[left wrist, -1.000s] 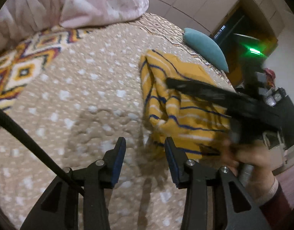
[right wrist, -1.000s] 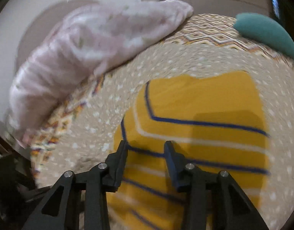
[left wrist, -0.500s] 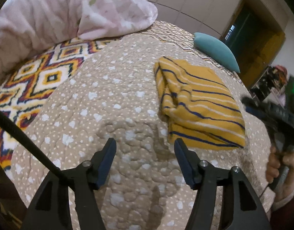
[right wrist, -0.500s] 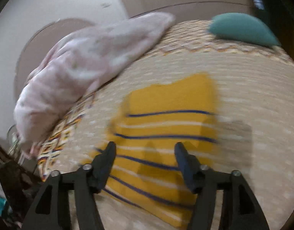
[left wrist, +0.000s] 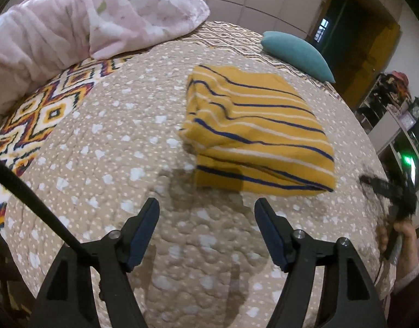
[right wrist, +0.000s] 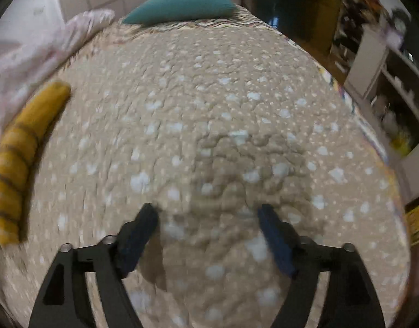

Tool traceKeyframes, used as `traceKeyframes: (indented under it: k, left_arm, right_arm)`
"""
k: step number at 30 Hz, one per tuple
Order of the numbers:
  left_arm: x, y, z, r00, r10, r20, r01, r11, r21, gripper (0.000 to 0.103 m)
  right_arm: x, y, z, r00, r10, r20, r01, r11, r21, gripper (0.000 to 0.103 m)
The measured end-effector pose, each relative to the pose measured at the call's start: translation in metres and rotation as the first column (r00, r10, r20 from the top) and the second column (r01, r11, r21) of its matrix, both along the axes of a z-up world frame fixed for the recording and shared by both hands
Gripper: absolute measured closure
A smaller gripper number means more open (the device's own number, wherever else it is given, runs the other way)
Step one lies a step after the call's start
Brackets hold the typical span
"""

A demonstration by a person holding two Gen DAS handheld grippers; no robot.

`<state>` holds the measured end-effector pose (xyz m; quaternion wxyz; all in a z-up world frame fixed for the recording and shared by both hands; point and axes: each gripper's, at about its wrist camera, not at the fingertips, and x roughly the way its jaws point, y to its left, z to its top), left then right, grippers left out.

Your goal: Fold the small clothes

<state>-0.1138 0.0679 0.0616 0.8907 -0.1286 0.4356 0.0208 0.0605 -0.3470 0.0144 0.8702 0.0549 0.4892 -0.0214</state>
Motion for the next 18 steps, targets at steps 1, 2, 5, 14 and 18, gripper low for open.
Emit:
traceKeyframes:
  k: [1,2,5,14,18]
  left_arm:
    - [-0.001,-0.003,0.001,1.000,-0.004,0.001,0.004,1.000,0.008,0.032]
    - [-0.002,-0.006,0.004,1.000,-0.008,0.003,0.008,1.000,0.019,0.032]
    - [-0.005,-0.008,0.008,1.000,-0.012,0.003,0.012,0.999,0.033,0.032]
    - [-0.012,-0.002,0.014,1.000,0.021,-0.009,-0.021,0.998,0.053,0.030]
    - [-0.010,-0.004,0.012,0.999,0.029,-0.043,-0.027,0.998,0.048,0.030]
  right_arm:
    - [0.008,0.004,-0.003,1.000,-0.011,-0.003,0.011,1.000,-0.005,0.002]
    - [0.012,0.005,-0.006,1.000,-0.015,-0.010,0.014,1.000,-0.019,0.000]
    - [0.015,0.019,-0.013,0.999,-0.002,0.044,0.007,0.994,-0.108,0.000]
    - [0.007,0.019,-0.013,0.998,0.008,0.070,-0.002,0.996,-0.088,0.000]
    - [0.006,0.019,-0.013,0.997,0.008,0.071,-0.001,0.996,-0.086,0.000]
